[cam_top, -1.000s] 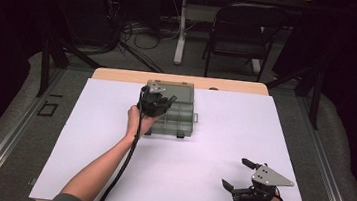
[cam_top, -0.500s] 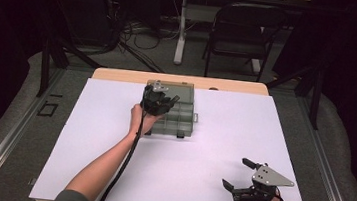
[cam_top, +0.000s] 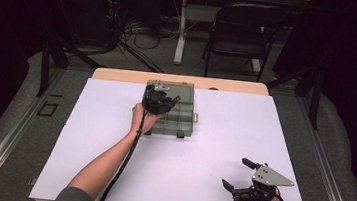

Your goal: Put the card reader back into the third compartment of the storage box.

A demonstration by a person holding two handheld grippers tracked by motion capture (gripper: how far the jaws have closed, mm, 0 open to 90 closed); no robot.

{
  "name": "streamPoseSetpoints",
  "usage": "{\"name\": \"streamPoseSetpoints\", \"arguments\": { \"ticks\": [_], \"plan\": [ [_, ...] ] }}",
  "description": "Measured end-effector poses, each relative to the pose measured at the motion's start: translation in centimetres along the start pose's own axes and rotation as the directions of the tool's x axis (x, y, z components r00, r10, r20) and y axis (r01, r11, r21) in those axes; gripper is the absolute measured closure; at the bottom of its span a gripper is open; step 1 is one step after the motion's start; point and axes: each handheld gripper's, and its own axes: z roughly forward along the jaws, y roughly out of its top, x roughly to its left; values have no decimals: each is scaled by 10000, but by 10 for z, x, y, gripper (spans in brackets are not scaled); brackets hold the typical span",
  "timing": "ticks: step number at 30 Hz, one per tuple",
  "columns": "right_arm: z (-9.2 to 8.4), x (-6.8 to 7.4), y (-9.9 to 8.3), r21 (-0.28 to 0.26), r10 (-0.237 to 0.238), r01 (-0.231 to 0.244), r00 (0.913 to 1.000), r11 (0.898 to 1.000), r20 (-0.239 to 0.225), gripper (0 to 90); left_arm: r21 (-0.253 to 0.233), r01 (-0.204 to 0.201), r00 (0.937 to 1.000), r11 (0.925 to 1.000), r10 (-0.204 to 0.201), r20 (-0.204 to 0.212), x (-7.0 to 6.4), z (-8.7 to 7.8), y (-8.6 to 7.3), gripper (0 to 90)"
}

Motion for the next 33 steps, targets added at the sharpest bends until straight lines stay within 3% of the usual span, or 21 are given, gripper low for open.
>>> {"name": "streamPoseSetpoints", "arguments": {
  "ticks": [17, 33],
  "plan": [
    [-1, 0, 1, -30, 49, -49, 10000, 10000, 34, 0, 337, 234, 9997, 9992, -231, -96, 1, 7, -4, 731],
    [-1, 0, 0, 18, 2, -2, 10000, 10000, 43, 0, 929, 222, 9994, 9954, -195, -297, 0, 15, -7, 730]
  ]
}}
